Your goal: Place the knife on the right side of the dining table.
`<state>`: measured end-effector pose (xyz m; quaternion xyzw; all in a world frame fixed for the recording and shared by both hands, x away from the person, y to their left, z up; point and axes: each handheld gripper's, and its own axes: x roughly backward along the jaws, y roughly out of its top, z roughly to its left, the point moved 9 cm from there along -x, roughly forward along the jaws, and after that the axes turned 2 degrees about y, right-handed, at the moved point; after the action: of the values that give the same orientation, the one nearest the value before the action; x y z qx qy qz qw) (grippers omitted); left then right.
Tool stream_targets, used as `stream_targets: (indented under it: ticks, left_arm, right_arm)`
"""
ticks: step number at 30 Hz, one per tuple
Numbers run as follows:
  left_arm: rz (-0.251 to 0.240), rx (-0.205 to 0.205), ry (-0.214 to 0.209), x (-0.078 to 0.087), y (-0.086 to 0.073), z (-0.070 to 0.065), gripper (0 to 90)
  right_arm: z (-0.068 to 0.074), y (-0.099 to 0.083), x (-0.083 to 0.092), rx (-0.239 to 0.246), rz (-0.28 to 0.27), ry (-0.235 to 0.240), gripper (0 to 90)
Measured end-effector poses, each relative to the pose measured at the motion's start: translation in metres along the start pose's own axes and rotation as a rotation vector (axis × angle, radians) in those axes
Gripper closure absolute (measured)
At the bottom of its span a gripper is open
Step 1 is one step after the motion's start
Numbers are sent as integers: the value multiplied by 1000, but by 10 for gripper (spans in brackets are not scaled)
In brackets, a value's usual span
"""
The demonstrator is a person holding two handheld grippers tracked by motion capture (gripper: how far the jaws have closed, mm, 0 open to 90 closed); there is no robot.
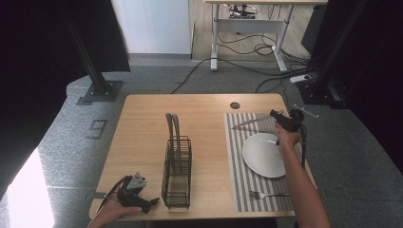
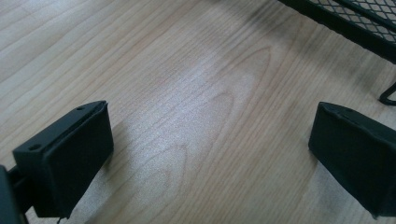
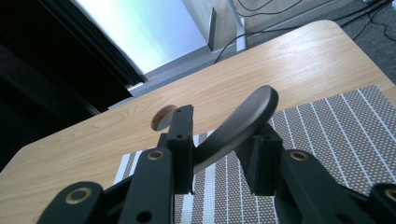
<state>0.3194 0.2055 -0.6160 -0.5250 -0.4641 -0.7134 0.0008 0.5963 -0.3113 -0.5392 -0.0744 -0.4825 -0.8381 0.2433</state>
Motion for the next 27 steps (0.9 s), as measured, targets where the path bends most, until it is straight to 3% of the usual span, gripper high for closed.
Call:
stream_targets:
  ticks: [21, 27]
  left_arm:
    - [0, 0, 0, 0, 0, 0, 0]
    - [0, 0, 0, 0, 0, 0, 0]
  right_arm:
    - [-23, -12, -6, -79, 49, -32, 632]
    - [-30, -17, -8, -110, 70, -62, 613]
